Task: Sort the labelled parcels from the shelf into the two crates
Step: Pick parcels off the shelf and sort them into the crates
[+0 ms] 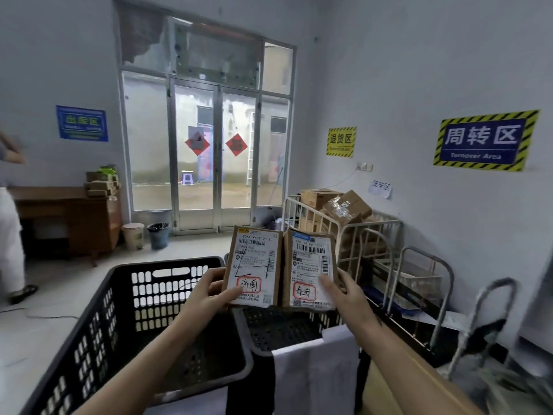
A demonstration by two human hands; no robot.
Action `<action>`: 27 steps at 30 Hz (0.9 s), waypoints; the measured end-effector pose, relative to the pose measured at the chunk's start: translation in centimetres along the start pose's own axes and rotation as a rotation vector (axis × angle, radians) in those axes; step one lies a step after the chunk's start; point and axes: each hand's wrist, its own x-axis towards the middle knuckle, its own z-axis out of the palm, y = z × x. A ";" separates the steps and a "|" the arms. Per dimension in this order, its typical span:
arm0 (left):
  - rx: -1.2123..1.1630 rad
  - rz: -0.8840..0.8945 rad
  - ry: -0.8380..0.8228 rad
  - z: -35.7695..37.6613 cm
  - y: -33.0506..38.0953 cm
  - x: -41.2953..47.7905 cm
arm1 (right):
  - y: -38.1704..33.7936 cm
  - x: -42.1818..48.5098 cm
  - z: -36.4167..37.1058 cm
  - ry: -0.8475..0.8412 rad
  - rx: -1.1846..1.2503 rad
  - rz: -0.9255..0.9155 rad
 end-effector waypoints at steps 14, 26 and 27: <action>0.016 -0.135 0.287 -7.8 -3.1 1.7 | 3.4 9.5 9.9 -0.316 0.076 0.040; -0.046 -0.227 0.647 -14.0 -5.6 1.7 | 4.9 15.5 20.9 -0.583 0.136 0.124; -0.042 -0.230 0.677 -14.9 -5.9 1.6 | 5.0 15.6 22.2 -0.595 0.140 0.144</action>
